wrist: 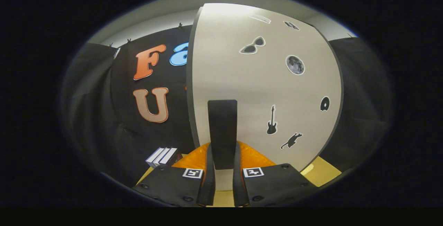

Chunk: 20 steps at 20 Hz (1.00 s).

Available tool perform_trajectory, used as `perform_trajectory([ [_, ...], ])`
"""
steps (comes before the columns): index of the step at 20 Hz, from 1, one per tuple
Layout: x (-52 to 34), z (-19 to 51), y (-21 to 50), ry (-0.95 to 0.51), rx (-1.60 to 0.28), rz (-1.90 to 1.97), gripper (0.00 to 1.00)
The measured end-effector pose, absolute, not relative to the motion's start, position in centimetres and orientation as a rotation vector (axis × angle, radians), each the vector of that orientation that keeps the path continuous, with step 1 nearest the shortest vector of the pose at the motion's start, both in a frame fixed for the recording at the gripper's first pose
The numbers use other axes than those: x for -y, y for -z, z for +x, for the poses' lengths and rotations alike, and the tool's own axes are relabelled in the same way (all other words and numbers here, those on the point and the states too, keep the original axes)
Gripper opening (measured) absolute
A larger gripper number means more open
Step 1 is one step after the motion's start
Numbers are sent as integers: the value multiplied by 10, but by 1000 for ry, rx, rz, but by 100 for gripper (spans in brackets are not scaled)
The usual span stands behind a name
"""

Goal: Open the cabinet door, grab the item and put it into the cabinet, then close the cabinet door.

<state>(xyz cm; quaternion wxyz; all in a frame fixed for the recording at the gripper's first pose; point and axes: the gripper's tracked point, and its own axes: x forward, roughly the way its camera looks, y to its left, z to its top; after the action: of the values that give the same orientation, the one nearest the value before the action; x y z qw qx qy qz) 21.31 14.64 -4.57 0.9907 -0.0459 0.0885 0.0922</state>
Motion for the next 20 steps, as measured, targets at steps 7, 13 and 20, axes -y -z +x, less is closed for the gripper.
perform_trajectory([
  [7,-129,184,39,-226,-144,-99,20],
  [13,-111,166,35,-195,-134,-81,20],
  [20,-94,154,32,-165,-125,-93,19],
])
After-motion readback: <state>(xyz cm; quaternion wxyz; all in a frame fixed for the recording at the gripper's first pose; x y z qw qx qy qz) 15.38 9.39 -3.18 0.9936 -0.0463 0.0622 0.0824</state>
